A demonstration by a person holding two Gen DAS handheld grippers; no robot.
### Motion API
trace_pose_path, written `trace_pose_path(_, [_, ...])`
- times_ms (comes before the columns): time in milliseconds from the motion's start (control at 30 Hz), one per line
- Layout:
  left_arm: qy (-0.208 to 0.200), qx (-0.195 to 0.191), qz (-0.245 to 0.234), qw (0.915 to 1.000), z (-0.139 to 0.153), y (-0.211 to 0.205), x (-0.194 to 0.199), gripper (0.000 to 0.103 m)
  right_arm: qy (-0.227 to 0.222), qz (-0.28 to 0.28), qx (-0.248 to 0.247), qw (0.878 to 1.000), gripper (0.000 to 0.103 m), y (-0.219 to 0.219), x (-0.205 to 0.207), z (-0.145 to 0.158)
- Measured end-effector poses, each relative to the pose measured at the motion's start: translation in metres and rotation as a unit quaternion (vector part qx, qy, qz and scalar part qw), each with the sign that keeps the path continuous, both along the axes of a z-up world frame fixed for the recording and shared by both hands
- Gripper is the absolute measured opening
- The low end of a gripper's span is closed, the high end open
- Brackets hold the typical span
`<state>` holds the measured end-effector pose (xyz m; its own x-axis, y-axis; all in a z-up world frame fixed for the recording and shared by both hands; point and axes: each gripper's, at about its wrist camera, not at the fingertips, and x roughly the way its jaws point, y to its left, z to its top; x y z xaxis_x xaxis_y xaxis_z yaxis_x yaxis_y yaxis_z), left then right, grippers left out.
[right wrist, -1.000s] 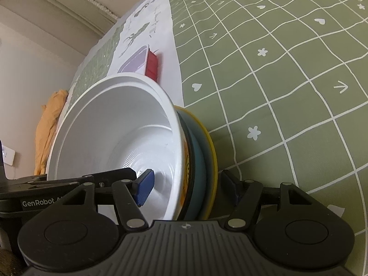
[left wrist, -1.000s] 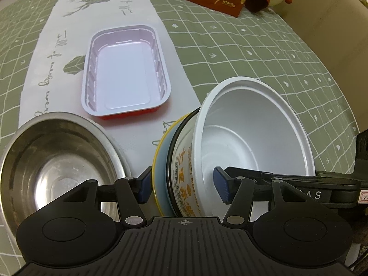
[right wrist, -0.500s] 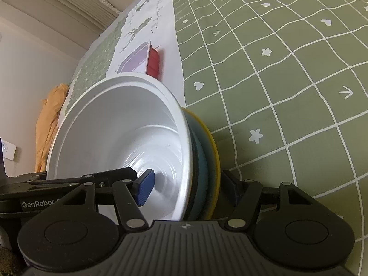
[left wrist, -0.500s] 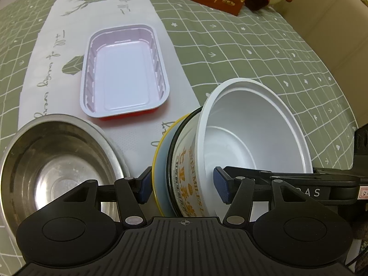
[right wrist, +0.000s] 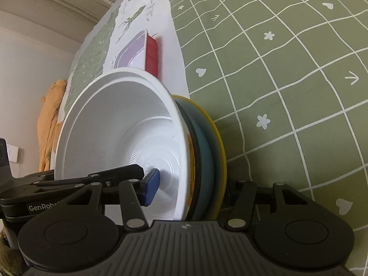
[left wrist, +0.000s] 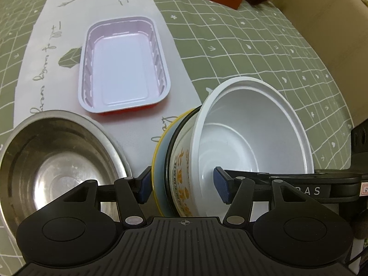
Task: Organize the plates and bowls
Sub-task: 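Hold the bowl stack raised with both grippers, carrying it toward the steel bowl, then lower the bowl stack onto the steel bowl and open both grippers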
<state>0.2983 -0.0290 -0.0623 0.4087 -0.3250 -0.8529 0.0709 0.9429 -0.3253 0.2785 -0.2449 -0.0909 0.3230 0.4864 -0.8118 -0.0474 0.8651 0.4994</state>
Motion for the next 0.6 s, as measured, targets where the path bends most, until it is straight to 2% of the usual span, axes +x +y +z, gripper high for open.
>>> trace_pose_path(133, [0.004,-0.017,0.002,0.9998,0.001,0.007,0.002,0.059,0.003,0.0,-0.013,1.0,0.056,0.005,0.0,0.006])
trace_pose_path(333, [-0.005,-0.021,-0.001,0.9998,0.007,0.009,0.001,0.06,0.007,-0.006,-0.013,1.0,0.057,0.005,-0.001,0.011])
trace_pose_path(600, [-0.04,-0.029,0.002,0.9988,0.036,0.025,-0.015,0.06,-0.017,-0.003,-0.017,1.0,0.058,0.019,-0.008,0.038])
